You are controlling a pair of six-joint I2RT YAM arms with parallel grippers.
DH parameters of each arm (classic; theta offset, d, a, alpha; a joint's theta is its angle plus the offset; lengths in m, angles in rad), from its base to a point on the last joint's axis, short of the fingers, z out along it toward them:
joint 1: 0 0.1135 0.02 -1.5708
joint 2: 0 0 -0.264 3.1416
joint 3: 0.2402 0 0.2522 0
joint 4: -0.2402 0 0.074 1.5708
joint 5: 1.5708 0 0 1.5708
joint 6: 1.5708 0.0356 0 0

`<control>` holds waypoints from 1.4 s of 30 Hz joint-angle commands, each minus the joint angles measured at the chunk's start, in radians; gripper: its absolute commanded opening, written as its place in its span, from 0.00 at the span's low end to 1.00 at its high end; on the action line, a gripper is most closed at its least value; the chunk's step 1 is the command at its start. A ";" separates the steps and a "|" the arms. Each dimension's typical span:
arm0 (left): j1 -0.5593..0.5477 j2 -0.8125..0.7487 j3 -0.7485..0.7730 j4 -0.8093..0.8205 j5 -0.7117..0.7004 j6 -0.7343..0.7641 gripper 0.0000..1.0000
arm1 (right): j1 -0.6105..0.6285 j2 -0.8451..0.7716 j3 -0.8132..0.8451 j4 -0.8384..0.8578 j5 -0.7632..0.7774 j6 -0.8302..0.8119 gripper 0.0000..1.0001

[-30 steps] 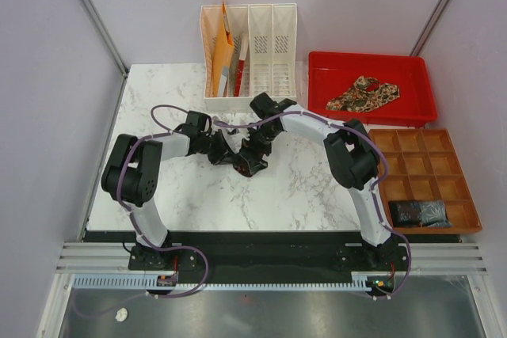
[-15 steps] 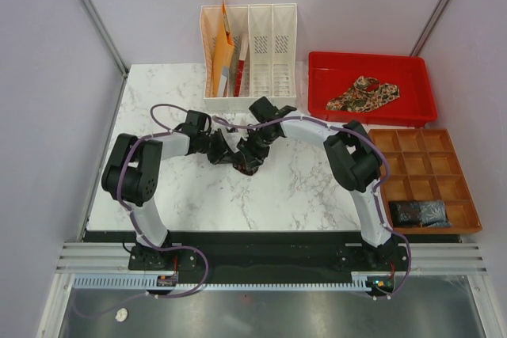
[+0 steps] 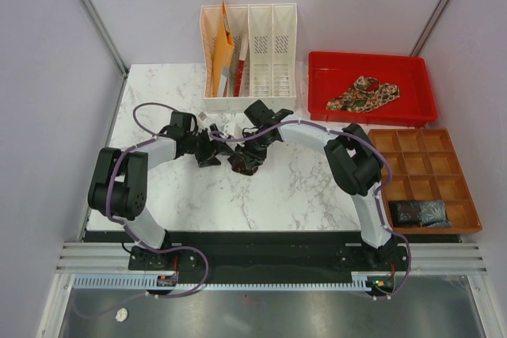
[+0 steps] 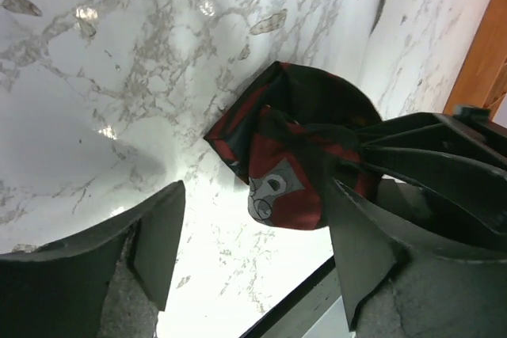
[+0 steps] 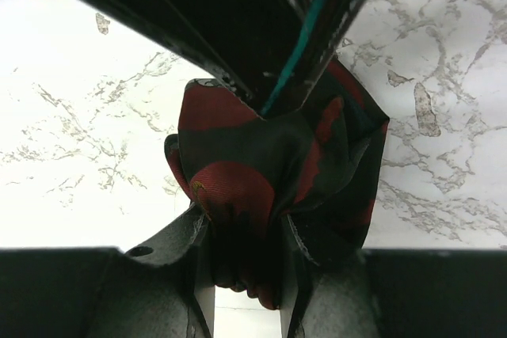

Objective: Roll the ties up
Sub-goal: Roll the tie at the center of the board.

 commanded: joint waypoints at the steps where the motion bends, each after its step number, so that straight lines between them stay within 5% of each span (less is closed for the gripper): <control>1: -0.005 0.074 0.015 0.007 -0.008 0.047 0.79 | 0.007 0.055 0.043 -0.107 0.076 -0.068 0.00; 28: -0.033 0.209 -0.109 0.384 0.172 -0.131 0.61 | -0.007 0.173 0.201 -0.231 0.040 -0.037 0.00; 42: -0.056 0.221 -0.112 0.419 0.192 -0.151 0.34 | -0.009 0.176 0.208 -0.233 0.035 -0.039 0.00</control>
